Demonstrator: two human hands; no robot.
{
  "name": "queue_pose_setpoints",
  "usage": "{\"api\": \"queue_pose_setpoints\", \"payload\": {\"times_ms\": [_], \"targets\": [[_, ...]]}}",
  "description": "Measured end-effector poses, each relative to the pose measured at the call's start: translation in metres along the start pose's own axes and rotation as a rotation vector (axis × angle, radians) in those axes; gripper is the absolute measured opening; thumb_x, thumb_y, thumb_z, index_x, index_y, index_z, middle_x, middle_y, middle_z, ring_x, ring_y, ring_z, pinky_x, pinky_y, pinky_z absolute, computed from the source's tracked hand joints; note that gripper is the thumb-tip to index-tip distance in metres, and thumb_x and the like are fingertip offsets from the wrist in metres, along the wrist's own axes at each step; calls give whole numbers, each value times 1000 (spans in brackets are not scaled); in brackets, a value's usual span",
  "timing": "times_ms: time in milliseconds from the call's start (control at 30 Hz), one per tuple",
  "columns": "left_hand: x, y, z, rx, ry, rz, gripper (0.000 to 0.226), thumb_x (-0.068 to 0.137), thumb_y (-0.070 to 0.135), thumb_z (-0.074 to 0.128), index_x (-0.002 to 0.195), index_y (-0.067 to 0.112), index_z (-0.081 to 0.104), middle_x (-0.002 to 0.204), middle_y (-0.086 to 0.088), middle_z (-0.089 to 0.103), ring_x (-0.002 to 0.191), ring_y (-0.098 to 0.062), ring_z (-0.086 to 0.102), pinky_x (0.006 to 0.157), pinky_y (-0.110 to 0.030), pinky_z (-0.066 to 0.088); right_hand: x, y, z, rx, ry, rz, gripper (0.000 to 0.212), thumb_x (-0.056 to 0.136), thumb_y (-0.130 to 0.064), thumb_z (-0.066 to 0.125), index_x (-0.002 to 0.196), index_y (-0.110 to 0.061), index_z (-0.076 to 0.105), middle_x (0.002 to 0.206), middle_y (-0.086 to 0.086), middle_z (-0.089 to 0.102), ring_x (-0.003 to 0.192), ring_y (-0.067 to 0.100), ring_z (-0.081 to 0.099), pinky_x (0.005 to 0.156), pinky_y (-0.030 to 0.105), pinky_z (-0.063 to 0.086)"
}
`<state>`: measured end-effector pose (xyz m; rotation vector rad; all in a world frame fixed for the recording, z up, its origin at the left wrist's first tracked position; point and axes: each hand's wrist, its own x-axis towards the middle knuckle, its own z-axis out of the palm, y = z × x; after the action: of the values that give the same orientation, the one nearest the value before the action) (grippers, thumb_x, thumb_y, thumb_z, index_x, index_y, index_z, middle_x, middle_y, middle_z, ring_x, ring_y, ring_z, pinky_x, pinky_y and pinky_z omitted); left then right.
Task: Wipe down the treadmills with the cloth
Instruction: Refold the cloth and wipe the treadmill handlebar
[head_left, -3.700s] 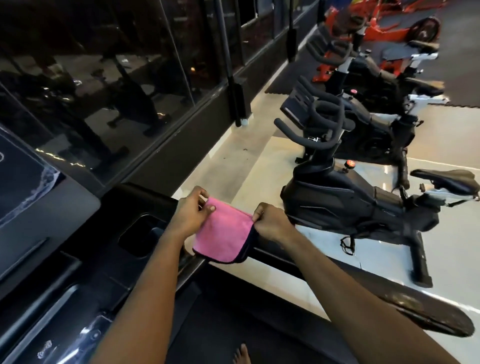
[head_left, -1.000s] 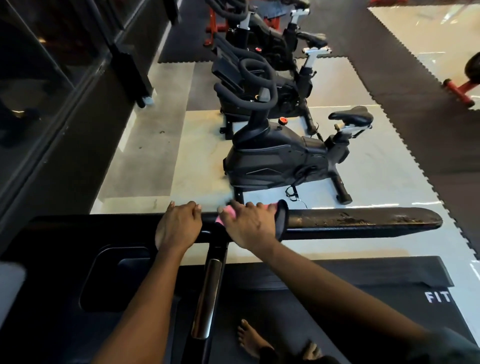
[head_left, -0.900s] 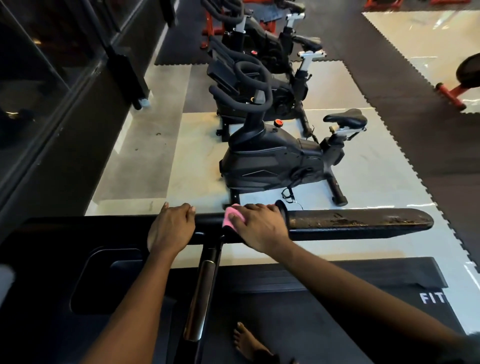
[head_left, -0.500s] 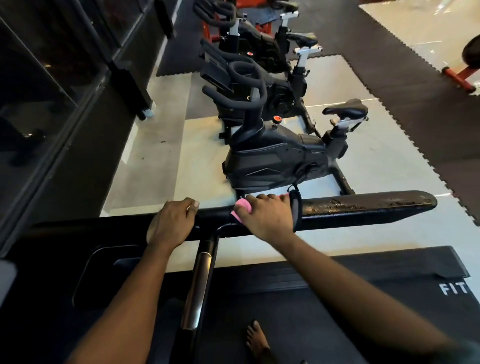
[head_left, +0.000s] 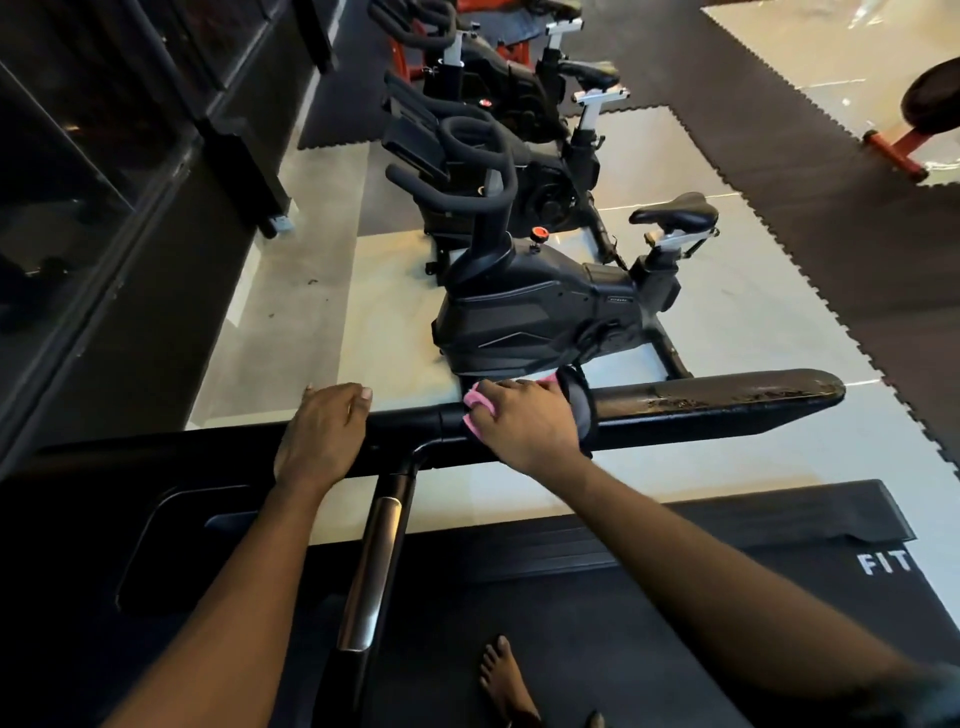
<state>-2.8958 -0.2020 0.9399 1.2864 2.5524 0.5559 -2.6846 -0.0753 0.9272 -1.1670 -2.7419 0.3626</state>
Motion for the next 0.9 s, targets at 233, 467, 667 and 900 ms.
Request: {"api": "queue_pose_setpoints", "payload": {"times_ms": [233, 467, 667, 900], "targets": [[-7, 71, 37, -103, 7, 166, 24, 105, 20, 45, 95, 9, 64, 95, -10, 68, 89, -28, 57, 119, -44, 25, -8, 55, -8, -94, 107, 425, 33, 93, -40, 33, 81, -22, 57, 82, 10, 70, 87, 31, 65, 101, 49, 36], [-11, 83, 63, 69, -36, 217, 33, 108, 26, 32, 86, 15, 55, 92, -14, 67, 88, -34, 59, 121, -41, 23, -28, 100, -17, 2, 158, 30, 38, 97, -46, 38, 111, -28, 69, 97, -2, 76, 91, 23, 69, 89, 38, 46], [-11, 83, 66, 107, -17, 242, 32, 107, 26, 33, 92, 12, 58, 92, -13, 68, 89, -34, 61, 120, -40, 28, -26, 77, -6, -42, 256, 303, 30, 92, -38, 37, 86, -22, 61, 89, 3, 72, 92, 30, 64, 98, 49, 39], [-15, 89, 59, 136, -39, 228, 35, 107, 29, 31, 99, 10, 59, 95, -16, 70, 96, -37, 62, 118, -40, 31, -26, 90, -9, -70, 325, 418, 27, 91, -33, 43, 79, -18, 62, 74, 9, 69, 78, 33, 64, 90, 45, 43]]}}
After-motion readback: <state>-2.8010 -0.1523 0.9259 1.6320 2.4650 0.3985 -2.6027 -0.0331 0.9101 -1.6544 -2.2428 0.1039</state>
